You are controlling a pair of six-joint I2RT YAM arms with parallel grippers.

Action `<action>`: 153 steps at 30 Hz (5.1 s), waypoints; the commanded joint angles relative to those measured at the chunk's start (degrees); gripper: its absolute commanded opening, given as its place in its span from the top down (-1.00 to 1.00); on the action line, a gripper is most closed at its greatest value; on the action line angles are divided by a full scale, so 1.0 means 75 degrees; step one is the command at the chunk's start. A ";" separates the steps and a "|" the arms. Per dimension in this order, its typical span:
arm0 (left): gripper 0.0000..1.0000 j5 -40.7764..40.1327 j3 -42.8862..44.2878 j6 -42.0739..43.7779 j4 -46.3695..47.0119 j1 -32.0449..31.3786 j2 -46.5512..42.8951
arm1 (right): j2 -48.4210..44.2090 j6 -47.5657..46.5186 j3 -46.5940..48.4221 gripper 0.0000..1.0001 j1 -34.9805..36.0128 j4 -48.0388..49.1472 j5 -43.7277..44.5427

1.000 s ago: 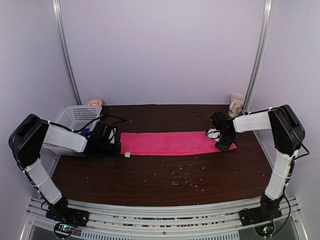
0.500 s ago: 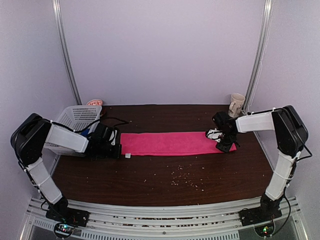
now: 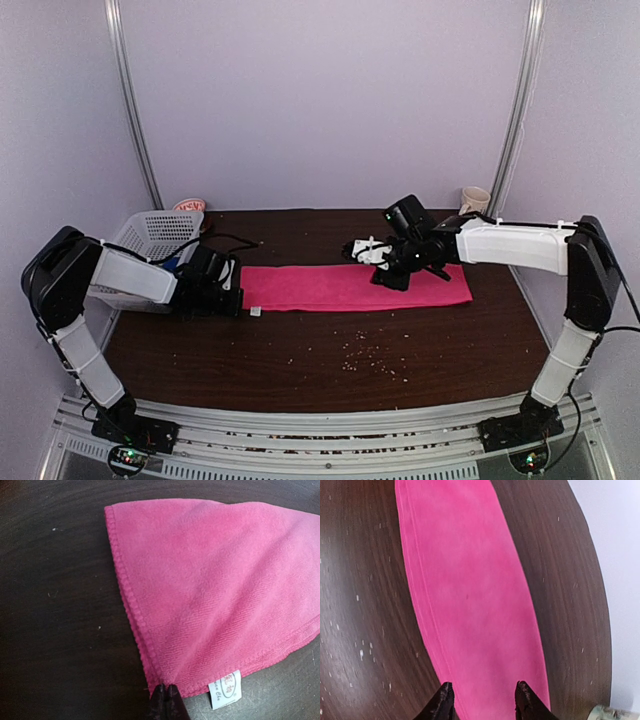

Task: Roll the towels
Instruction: Smooth out the towel at the center of the board.

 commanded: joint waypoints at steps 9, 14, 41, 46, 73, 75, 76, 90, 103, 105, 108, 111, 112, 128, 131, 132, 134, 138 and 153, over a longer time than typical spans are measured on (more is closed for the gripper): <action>0.99 0.0006 0.0283 0.0069 0.0091 -0.0018 0.0131 | 0.2594 0.0137 0.2264 0.19 0.0945 -0.0077 -0.0864; 1.00 -0.0061 0.0305 0.0099 -0.0013 -0.0013 -0.0006 | 0.3017 0.0404 0.2529 0.21 0.1028 -0.0081 -0.0882; 1.00 -0.0065 0.0095 0.0048 0.0069 -0.0019 -0.0138 | 0.3624 0.0851 0.2789 0.42 0.1041 0.0027 -0.0267; 1.00 -0.0076 0.0077 0.0069 0.0072 -0.0009 -0.0149 | 0.3437 0.0640 0.2870 0.39 0.1036 -0.0404 -0.1024; 1.00 -0.0012 -0.0005 0.0045 0.0213 -0.0017 0.0021 | 0.3743 0.0872 0.3030 0.44 0.0780 -0.0440 -0.0792; 1.00 -0.0023 -0.0017 0.0045 0.0222 -0.0022 0.0018 | 0.3757 0.0826 0.3062 0.44 0.0785 -0.0519 -0.0867; 1.00 -0.0028 -0.0028 0.0042 0.0232 -0.0021 0.0022 | 0.3757 0.0807 0.3063 0.44 0.0790 -0.0539 -0.0879; 1.00 0.0003 -0.0040 0.0032 0.0271 -0.0024 0.0062 | 0.3971 0.0797 0.3151 0.69 0.0821 -0.0579 -0.0502; 1.00 -0.0017 -0.0005 0.0045 0.0237 -0.0020 0.0026 | 0.3955 0.0748 0.3643 0.75 0.0825 -0.1359 -0.1184; 1.00 -0.0017 -0.0005 0.0039 0.0241 -0.0020 0.0030 | 0.4005 0.0775 0.3659 0.75 0.0807 -0.1358 -0.1147; 1.00 -0.0006 -0.0015 0.0033 0.0246 -0.0012 0.0028 | 0.4120 0.0861 0.3670 0.75 0.0811 -0.1307 -0.0936; 1.00 0.0005 -0.0017 0.0034 0.0249 -0.0024 0.0032 | 0.4261 0.0892 0.3704 0.74 0.0803 -0.1304 -0.0785; 1.00 -0.0004 -0.0026 0.0028 0.0247 -0.0024 0.0026 | 0.4287 0.0890 0.3714 0.74 0.0811 -0.1295 -0.0758; 1.00 -0.0071 -0.0041 0.0000 0.0282 -0.0028 -0.0019 | 0.4175 0.1007 0.3976 1.00 0.0786 -0.1557 -0.1122; 1.00 -0.0132 -0.0021 -0.0010 0.0242 -0.0019 -0.0096 | 0.4120 0.0990 0.4098 1.00 0.0784 -0.1725 -0.1247; 1.00 -0.0153 0.0003 -0.0013 0.0225 -0.0022 -0.0121 | 0.4110 0.0981 0.4149 1.00 0.0782 -0.1801 -0.1293; 1.00 -0.0180 0.0056 -0.0007 0.0184 -0.0022 -0.0148 | 0.4087 0.0939 0.4217 1.00 0.0758 -0.1930 -0.1454; 1.00 -0.0215 0.0165 0.0003 0.0114 -0.0022 -0.0167 | 0.4050 0.0892 0.4233 1.00 0.0750 -0.2030 -0.1519; 1.00 -0.0334 0.0194 0.0022 -0.0035 -0.0019 -0.0316 | 0.4349 0.0955 0.4453 0.95 0.0698 -0.2278 -0.1540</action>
